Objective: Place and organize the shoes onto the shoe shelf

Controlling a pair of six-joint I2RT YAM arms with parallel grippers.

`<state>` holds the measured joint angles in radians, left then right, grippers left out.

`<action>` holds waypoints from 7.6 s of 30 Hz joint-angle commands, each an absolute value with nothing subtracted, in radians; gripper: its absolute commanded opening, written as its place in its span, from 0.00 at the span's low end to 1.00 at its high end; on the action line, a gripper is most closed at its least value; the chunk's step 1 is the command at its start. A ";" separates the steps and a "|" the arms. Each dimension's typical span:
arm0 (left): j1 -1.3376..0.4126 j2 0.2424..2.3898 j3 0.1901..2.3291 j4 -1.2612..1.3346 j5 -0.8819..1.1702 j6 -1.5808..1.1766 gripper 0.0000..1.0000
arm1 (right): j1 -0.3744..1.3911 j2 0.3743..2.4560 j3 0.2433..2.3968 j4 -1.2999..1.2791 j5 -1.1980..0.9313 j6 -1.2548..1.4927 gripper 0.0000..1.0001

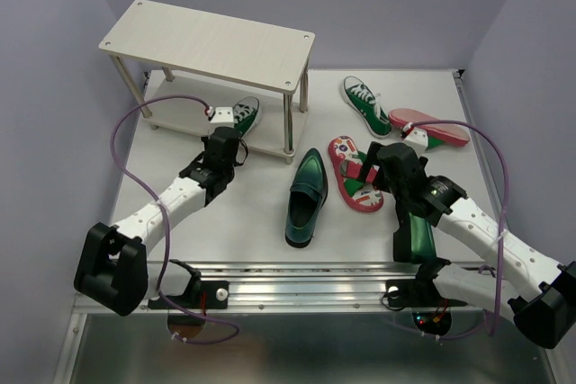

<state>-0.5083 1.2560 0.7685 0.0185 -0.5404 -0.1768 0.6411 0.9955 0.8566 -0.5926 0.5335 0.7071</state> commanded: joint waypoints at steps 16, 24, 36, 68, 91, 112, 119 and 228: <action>-0.080 1.350 0.936 0.360 -0.341 0.075 0.00 | 0.638 0.939 0.864 -0.557 0.545 0.709 1.00; 0.043 1.433 0.974 0.422 -0.173 0.086 0.00 | 0.638 0.922 0.856 -0.569 0.554 0.712 1.00; 0.138 1.535 1.026 0.466 -0.120 0.098 0.00 | 0.638 0.926 0.845 -0.575 0.566 0.726 1.00; 0.149 1.600 1.108 0.486 0.112 0.095 0.00 | 0.638 0.968 0.871 -0.572 0.574 0.706 1.00; 0.176 1.684 1.123 0.586 0.187 0.158 0.00 | 0.638 0.982 0.873 -0.572 0.571 0.698 1.00; 0.213 1.712 1.163 0.577 0.161 0.144 0.00 | 0.638 1.012 0.884 -0.569 0.563 0.699 1.00; 0.216 1.710 1.172 0.586 0.132 0.129 0.00 | 0.638 1.005 0.881 -0.568 0.560 0.696 1.00; -0.348 0.841 1.000 -0.430 -0.499 -0.474 0.99 | 0.250 1.890 1.898 -0.594 0.196 0.412 0.01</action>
